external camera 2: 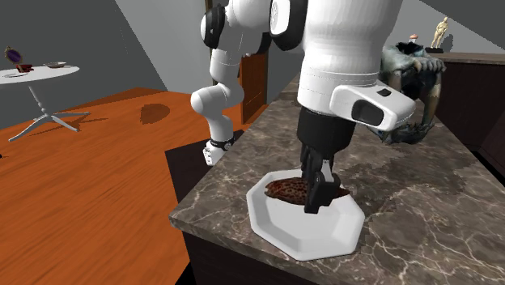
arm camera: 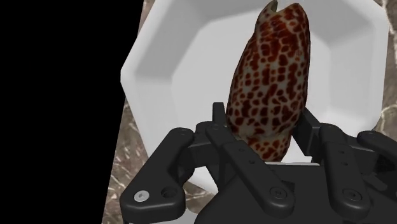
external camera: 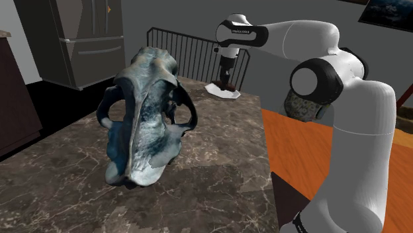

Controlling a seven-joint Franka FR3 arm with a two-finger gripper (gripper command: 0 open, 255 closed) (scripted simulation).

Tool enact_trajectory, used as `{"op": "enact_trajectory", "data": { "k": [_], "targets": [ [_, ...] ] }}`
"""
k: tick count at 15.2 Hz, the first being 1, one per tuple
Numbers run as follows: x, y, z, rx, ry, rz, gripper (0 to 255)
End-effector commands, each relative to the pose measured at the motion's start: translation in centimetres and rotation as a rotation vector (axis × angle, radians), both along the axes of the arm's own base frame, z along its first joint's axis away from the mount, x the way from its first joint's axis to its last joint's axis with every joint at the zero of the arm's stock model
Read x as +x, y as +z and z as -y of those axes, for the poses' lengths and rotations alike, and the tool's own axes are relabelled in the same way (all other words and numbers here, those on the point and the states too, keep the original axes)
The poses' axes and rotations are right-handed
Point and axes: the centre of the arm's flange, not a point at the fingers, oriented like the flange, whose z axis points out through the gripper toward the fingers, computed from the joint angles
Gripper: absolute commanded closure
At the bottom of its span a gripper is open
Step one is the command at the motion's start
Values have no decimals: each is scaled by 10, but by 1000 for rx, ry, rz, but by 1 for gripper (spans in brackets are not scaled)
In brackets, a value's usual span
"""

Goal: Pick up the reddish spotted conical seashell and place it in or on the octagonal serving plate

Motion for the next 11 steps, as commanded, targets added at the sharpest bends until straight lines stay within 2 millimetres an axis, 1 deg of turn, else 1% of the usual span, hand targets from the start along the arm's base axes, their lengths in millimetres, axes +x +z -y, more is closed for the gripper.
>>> {"op": "enact_trajectory", "data": {
  "k": [1, 7, 8, 11],
  "targets": [
    [0, -2, 0, 0, 0, 1, 255],
    [0, -2, 0, 0, 0, 1, 255],
    [0, -2, 0, 0, 0, 1, 0],
    [0, -2, 0, 0, 0, 1, 0]
  ]
}}
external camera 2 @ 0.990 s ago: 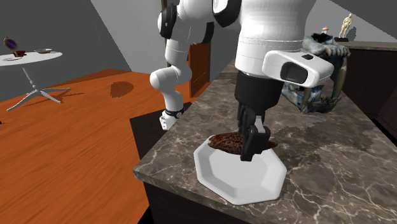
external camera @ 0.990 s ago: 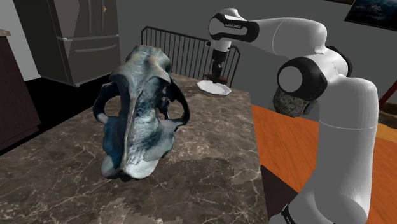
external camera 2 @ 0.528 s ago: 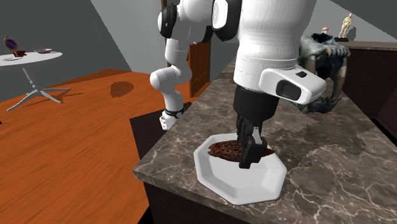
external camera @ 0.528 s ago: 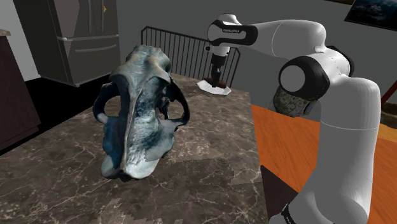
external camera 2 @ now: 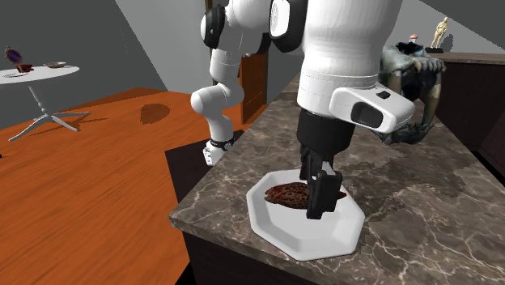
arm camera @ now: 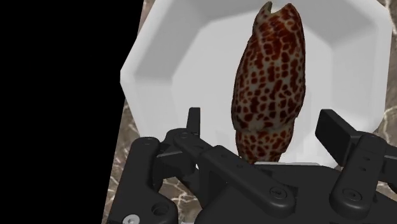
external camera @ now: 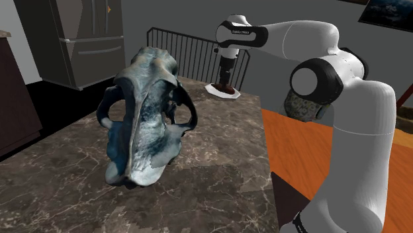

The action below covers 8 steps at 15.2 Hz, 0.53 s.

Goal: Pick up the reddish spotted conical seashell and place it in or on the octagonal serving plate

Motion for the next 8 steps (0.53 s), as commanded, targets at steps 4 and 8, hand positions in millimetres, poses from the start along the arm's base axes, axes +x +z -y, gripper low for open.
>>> {"op": "enact_trajectory", "data": {
  "k": [4, 8],
  "targets": [
    [0, 26, -1, 0, 0, 0, 0],
    [1, 50, -1, 0, 0, 0, 0]
  ]
}}
